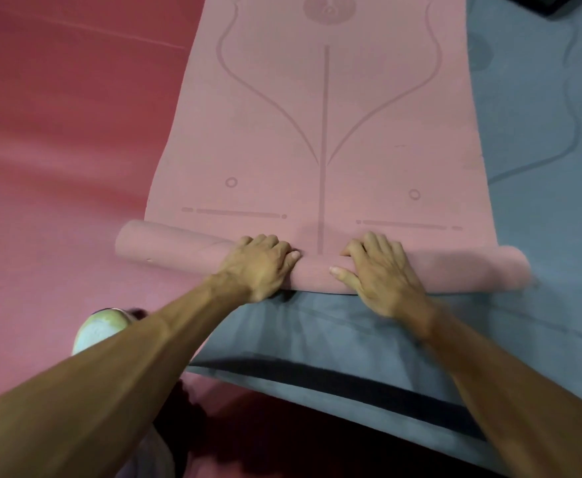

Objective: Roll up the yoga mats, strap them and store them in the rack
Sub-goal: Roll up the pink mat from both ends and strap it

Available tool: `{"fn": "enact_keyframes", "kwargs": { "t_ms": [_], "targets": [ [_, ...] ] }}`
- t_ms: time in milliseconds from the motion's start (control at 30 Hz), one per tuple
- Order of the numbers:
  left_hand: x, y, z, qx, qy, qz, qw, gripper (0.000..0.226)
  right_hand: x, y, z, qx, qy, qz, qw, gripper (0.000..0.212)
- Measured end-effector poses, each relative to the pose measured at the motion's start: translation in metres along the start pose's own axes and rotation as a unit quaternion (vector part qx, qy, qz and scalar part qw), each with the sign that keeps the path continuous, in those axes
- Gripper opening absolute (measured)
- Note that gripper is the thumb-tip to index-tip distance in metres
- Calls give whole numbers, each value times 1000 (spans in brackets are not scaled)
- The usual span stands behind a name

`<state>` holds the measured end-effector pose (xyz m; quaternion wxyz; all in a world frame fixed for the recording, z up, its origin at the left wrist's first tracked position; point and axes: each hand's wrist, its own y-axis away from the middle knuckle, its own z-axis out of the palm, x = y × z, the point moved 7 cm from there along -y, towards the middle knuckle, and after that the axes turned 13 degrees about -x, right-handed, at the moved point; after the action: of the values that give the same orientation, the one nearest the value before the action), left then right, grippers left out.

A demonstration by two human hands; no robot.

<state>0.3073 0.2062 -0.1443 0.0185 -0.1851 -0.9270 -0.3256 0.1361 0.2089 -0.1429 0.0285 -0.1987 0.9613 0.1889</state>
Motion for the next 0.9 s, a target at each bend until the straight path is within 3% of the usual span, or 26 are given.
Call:
{"fn": "enact_keyframes", "kwargs": {
  "t_ms": [100, 200, 300, 533, 600, 700, 800, 900],
  "targets": [
    [-2, 11, 2, 76, 6, -33, 997, 68, 6, -14, -4, -63, -11, 13, 998, 59],
    [0, 18, 5, 157, -12, -42, 987, 55, 13, -27, -5, -110, -29, 24, 993, 48],
    [-2, 12, 7, 170, -39, -31, 984, 49, 17, -33, -2, -124, -43, 30, 991, 48],
    [-12, -17, -3, 83, -12, -37, 996, 77, 16, -40, -18, -93, -40, 47, 994, 46],
    [-17, -26, -6, 50, 8, -38, 998, 84, 13, -38, -20, -45, 1, 55, 997, 42],
    [-23, -35, -11, 18, 70, -31, 997, 68, 7, -24, -26, 71, 35, 29, 996, 33],
    [-25, -42, -17, 32, 97, -22, 995, 50, 7, -10, -18, 95, 37, 30, 994, 45],
    [-27, -48, -18, 12, 106, -21, 994, 58, 4, -6, -5, 88, 55, 41, 994, 70]
  ]
}}
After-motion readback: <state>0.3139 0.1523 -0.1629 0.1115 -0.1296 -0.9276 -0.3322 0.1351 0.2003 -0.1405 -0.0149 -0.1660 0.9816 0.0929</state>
